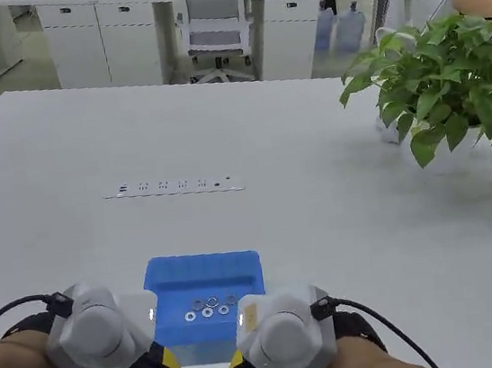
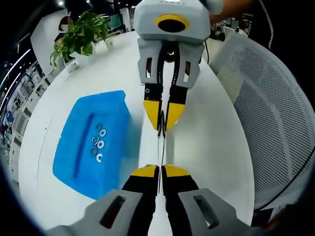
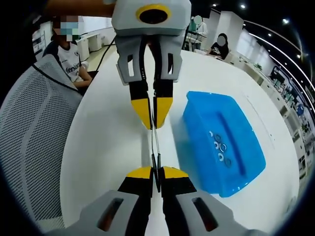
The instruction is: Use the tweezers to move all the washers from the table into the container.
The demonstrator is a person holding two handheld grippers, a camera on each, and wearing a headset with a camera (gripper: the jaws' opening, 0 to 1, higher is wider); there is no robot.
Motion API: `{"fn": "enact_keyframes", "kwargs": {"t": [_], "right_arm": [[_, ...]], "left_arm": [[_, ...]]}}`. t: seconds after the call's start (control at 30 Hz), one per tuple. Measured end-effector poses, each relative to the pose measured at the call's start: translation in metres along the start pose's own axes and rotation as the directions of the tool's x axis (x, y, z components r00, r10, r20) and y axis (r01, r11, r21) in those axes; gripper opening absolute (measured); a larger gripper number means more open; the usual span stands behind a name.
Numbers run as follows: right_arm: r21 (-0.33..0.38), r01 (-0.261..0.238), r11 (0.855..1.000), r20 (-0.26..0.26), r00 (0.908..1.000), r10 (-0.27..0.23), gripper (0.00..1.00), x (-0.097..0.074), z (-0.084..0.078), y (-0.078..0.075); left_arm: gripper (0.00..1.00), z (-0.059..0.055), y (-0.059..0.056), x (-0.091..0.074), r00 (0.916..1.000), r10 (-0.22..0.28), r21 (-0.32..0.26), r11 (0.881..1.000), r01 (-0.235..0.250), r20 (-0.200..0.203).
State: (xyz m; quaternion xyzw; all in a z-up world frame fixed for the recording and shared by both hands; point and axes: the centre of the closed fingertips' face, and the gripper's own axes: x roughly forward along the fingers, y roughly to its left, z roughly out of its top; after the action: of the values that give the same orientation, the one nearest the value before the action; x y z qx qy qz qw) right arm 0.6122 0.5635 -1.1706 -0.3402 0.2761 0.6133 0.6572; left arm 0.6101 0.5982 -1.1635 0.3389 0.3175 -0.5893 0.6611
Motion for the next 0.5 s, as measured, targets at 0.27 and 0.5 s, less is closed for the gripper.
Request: {"fn": "enact_keyframes", "kwargs": {"t": [0.27,0.5], "right_arm": [[0.004,-0.019,1.0,-0.02,0.9996,0.019,0.07,0.007,-0.003,0.005],[0.012,-0.022,1.0,-0.033,0.9992,0.022,0.09,0.009,-0.007,0.005]], "left_arm": [[0.07,-0.011,-0.005,0.009,0.9998,0.002,-0.023,1.0,-0.002,-0.022],[0.07,-0.011,-0.004,0.012,0.9998,0.011,-0.033,0.999,-0.012,-0.018]]}}
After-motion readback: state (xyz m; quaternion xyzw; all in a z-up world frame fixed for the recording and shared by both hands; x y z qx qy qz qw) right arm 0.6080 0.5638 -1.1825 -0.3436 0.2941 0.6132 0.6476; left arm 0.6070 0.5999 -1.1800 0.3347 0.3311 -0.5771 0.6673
